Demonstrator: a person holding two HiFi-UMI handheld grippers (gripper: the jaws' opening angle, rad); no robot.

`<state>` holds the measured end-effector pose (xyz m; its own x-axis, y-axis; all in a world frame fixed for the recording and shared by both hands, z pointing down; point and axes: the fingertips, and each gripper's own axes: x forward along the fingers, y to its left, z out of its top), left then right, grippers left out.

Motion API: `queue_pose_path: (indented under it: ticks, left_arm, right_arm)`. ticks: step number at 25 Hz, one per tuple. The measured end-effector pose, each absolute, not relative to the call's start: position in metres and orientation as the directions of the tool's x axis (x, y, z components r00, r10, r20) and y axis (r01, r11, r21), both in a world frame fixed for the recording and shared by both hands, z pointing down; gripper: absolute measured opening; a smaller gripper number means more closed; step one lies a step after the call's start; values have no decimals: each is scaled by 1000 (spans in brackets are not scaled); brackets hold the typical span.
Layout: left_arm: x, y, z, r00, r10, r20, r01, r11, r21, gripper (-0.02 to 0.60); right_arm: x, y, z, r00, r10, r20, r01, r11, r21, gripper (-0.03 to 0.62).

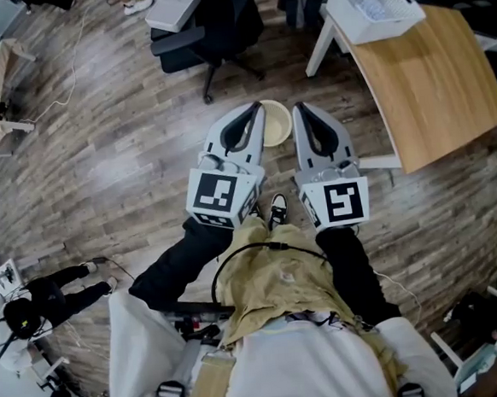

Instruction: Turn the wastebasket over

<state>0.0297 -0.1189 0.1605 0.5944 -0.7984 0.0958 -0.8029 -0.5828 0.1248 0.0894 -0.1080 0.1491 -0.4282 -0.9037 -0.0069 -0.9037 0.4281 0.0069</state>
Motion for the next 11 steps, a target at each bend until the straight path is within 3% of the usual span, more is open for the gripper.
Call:
queue_pose_path:
  ticks: [11]
  left_arm:
    - [28,-119,163,597,-796,95,-801,-585,127,2]
  right_arm:
    - [84,-106,150,-433,-901,-9,-902,433,9,20]
